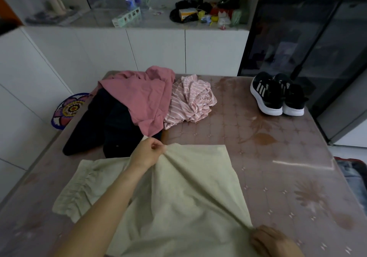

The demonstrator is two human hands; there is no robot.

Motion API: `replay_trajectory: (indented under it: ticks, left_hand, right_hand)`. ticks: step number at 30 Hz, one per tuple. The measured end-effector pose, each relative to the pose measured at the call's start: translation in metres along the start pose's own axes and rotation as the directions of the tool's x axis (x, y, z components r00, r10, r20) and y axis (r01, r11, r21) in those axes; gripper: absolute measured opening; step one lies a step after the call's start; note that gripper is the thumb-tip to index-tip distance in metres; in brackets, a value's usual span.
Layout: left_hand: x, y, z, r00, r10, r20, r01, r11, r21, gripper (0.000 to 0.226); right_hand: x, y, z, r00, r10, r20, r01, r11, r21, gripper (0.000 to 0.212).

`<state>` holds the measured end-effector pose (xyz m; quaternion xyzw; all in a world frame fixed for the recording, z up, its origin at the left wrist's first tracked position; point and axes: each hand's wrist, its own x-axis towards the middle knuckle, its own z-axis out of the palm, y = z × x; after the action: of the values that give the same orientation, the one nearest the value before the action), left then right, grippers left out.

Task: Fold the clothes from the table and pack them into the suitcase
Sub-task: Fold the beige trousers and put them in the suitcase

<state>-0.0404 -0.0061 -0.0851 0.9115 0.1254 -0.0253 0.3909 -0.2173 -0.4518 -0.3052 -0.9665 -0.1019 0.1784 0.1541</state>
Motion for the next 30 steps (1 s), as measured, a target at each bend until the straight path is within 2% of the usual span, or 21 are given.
replay_trajectory:
  ticks: [2,3,4,5,6,7,8,9,10,11,12,15,18,20,22,24,26,30]
  left_hand:
    - [-0.003,-0.011,-0.001,1.000,-0.018,-0.016,0.020,0.997,0.071,0.027]
    - [-0.006,-0.017,-0.003,0.999,-0.023,-0.033,0.026,0.994,0.108,0.029]
    - [-0.010,-0.025,-0.007,0.999,-0.036,-0.032,0.041,0.989,0.142,0.026]
    - [-0.016,-0.034,-0.010,0.998,-0.060,-0.003,0.059,0.983,0.172,0.019]
    - [-0.023,-0.044,-0.012,0.995,-0.087,0.045,0.077,0.979,0.190,0.013]
    - [-0.032,-0.053,-0.011,0.988,-0.116,0.101,0.094,0.975,0.202,0.014]
    - [-0.042,-0.060,-0.008,0.977,-0.146,0.156,0.111,0.970,0.215,0.017]
    - [-0.053,-0.066,-0.002,0.966,-0.161,0.204,0.109,0.964,0.244,0.019]
    - [-0.063,-0.070,0.004,0.958,-0.166,0.236,0.095,0.954,0.285,0.024]
    - [-0.071,-0.073,0.012,0.951,-0.178,0.253,0.089,0.941,0.326,0.031]
    - [-0.077,-0.075,0.017,0.945,-0.192,0.265,0.093,0.935,0.343,0.035]
    - [-0.086,-0.067,0.016,0.941,-0.194,0.277,0.109,0.949,0.295,0.022]
    - [-0.083,-0.048,-0.008,0.970,-0.173,0.172,0.163,0.984,0.075,0.025]
    - [-0.086,-0.022,-0.025,0.985,-0.123,0.124,0.129,0.991,-0.045,0.029]
    - [-0.095,0.012,-0.032,0.992,-0.020,0.126,0.037,0.990,-0.134,0.025]
    - [-0.110,0.046,-0.026,0.985,0.080,0.154,-0.047,0.977,-0.208,0.019]
    - [-0.124,0.076,-0.014,0.961,0.164,0.225,-0.088,0.946,-0.312,0.024]
    - [-0.138,0.115,0.011,0.841,0.362,0.402,-0.129,0.856,-0.501,0.039]
  right_hand:
    - [0.002,0.032,0.029,0.997,0.073,0.019,-0.075,0.983,0.165,0.055]
    - [-0.002,0.008,0.003,0.994,0.105,0.032,-0.109,0.978,0.180,0.064]
    - [-0.003,-0.042,-0.041,0.975,0.222,-0.010,-0.217,0.960,0.175,0.059]
    - [-0.013,-0.084,-0.085,0.945,0.225,-0.236,-0.184,0.965,0.184,0.041]
    - [-0.015,-0.097,-0.102,0.908,0.181,-0.377,-0.145,0.982,0.122,0.029]
    - [-0.015,-0.113,-0.110,0.893,0.152,-0.423,-0.109,0.986,0.124,0.031]
    - [-0.017,-0.126,-0.129,0.911,0.109,-0.399,-0.047,0.986,0.162,0.031]
    - [-0.020,-0.142,-0.144,0.904,0.081,-0.420,-0.008,0.985,0.174,0.022]
    - [-0.010,-0.142,-0.134,0.860,0.026,-0.510,0.048,0.990,0.131,0.017]
    - [-0.004,-0.155,-0.144,0.847,-0.024,-0.532,0.104,0.987,0.121,0.019]
    - [0.002,-0.161,-0.143,0.853,-0.066,-0.518,0.142,0.984,0.109,0.022]
    - [0.015,-0.199,-0.159,0.842,-0.140,-0.522,0.221,0.971,0.096,0.023]
    - [0.022,-0.230,-0.170,0.858,-0.230,-0.459,0.342,0.923,0.178,0.019]
    - [0.023,-0.249,-0.179,0.882,-0.221,-0.416,0.372,0.869,0.326,0.010]
    - [0.021,-0.272,-0.193,0.933,-0.139,-0.333,0.314,0.766,0.561,0.003]
    - [0.019,-0.289,-0.209,0.974,-0.100,-0.203,0.223,0.587,0.779,0.018]
    - [0.020,-0.293,-0.225,0.986,-0.070,-0.152,0.166,0.505,0.847,0.040]
    - [0.019,-0.277,-0.253,0.989,0.027,-0.144,0.118,0.436,0.892,0.044]
